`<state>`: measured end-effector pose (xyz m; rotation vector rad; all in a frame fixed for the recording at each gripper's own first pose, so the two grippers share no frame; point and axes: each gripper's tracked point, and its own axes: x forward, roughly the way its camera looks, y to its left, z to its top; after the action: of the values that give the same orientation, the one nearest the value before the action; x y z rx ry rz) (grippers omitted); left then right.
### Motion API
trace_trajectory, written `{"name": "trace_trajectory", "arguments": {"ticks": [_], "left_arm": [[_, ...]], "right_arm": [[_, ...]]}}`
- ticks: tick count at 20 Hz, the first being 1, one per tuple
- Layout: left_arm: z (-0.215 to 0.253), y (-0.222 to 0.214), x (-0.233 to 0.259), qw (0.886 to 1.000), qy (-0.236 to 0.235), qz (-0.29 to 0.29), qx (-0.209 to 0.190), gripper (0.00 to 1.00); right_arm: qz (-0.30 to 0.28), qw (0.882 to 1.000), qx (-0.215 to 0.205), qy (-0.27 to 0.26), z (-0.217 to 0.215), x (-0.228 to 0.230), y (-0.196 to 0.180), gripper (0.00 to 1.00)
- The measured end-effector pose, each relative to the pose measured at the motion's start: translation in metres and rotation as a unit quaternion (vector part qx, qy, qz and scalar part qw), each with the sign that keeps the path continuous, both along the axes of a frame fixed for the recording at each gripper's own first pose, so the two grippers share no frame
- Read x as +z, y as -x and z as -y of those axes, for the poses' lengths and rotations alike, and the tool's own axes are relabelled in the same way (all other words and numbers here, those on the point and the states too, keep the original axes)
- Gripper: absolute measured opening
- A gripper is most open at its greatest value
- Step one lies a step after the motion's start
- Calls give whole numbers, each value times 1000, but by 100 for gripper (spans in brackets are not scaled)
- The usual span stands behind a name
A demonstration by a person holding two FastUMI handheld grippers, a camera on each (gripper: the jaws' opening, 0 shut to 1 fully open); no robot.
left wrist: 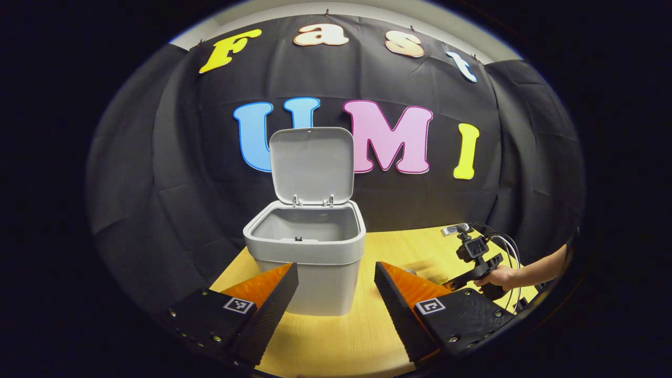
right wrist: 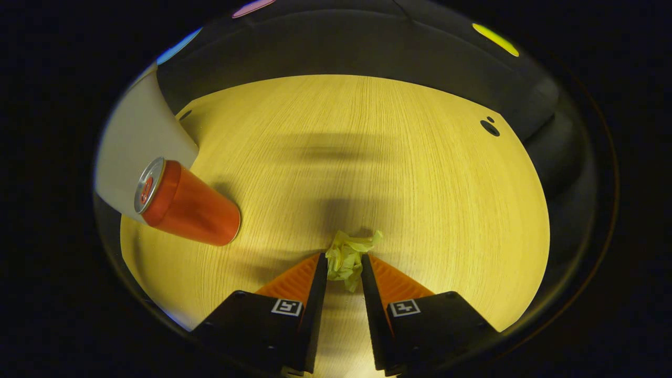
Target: Press the lid of the desktop garbage bin to open it, pick up the crumpled paper on the desktop and throw it into the bin, then pick up the pop can on the desktop and drop it into the bin, and finally close the garbage bin lid.
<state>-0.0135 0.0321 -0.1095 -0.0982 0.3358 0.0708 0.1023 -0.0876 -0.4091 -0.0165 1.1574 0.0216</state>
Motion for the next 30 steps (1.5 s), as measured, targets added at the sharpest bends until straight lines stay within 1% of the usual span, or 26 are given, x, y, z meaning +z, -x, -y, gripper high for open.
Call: {"name": "trace_trajectory", "arguments": {"ticks": [2, 4, 7, 10, 12, 13, 16, 18, 20, 22, 24, 25, 28, 30], "left_arm": [[2, 1, -2, 1000, 5, -1, -2, 96], [5, 1, -7, 1000, 8, -7, -7, 96], [9, 2, -10, 1000, 10, -8, -16, 96], [13, -1, -7, 1000, 10, 4, -28, 96], [13, -3, -7, 999, 11, 5, -30, 96], [13, -4, -7, 999, 12, 4, -29, 96], [12, -5, -4, 999, 12, 14, -29, 96], [7, -4, -1, 999, 9, 22, -25, 96], [2, -2, 0, 999, 13, 28, -19, 96], [-4, 0, -2, 999, 14, 30, -10, 96], [-8, 4, -2, 999, 16, 35, 1, 96], [-11, 4, -1, 999, 18, 36, 5, 96], [-22, 11, -6, 999, 25, 36, 16, 96], [-30, 17, -9, 999, 25, 33, 30, 96]], "right_arm": [[16, 1000, 11, 3, -1, 12, -5, 46], [47, 999, 17, 7, -2, 33, -12, 46], [99, 995, 23, 7, 2, 79, -29, 46], [141, 990, 19, -11, -9, 122, -41, 45], [169, 985, 25, -12, -11, 153, -50, 45], [186, 982, 31, -4, -10, 169, -56, 45], [250, 966, 55, 20, -19, 225, -78, 45], [273, 959, 79, 15, -39, 256, -86, 45], [300, 948, 105, 11, -62, 289, -94, 45], [340, 931, 131, 13, -88, 325, -106, 45], [363, 917, 162, 3, -122, 350, -112, 45], [366, 914, 176, -5, -138, 359, -110, 45], [370, 902, 221, -39, -198, 365, -107, 45], [367, 895, 251, -42, -233, 363, -107, 45]]}}
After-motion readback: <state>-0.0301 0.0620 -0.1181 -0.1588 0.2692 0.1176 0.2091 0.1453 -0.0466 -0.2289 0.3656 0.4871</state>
